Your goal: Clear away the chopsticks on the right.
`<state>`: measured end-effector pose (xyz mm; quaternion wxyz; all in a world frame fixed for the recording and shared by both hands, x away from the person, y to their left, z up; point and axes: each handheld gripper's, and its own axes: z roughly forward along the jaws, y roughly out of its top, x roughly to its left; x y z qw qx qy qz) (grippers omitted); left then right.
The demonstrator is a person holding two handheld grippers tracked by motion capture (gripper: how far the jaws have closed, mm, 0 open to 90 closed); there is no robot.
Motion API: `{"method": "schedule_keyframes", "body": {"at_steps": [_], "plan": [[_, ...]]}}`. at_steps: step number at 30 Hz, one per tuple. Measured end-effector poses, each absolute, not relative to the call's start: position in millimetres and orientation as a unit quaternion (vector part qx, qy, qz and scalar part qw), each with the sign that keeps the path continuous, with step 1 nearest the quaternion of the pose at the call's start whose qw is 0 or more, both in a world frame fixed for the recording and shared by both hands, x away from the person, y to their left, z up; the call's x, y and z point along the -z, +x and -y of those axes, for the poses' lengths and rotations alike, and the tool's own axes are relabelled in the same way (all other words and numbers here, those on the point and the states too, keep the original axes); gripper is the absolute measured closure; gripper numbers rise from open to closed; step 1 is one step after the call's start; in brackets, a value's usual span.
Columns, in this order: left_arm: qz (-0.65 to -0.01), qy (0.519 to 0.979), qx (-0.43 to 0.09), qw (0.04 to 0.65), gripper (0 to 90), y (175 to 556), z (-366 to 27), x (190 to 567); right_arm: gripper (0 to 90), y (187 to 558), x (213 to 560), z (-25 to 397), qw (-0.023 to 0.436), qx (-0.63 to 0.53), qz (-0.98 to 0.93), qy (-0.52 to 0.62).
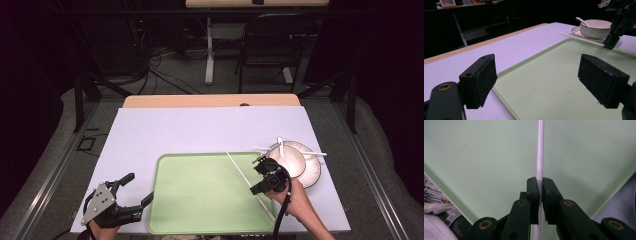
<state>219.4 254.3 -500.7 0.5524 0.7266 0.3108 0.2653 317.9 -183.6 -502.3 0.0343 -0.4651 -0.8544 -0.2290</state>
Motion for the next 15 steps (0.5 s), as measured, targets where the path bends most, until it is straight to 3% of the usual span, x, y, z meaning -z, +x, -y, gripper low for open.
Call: {"method": "schedule_keyframes", "body": {"at_steps": [2, 5, 15], "plan": [[-0.311, 0.727, -0.265, 0.553, 15.4, 220.0, -254.3, 501.0, 84.8, 320.0, 497.2, 186.6, 0.049, 0.183, 0.862, -0.470], [-0.310, 0.728, -0.265, 0.552, 15.4, 219.6, -254.3, 500.7, 84.7, 321.3, 509.9, 184.3, 0.035, 0.217, 0.842, -0.492], [-0.311, 0.726, -0.266, 0.552, 15.4, 219.1, -254.6, 500.6, 82.9, 322.9, 526.9, 181.9, 0.015, 0.178, 0.849, -0.496]]}}
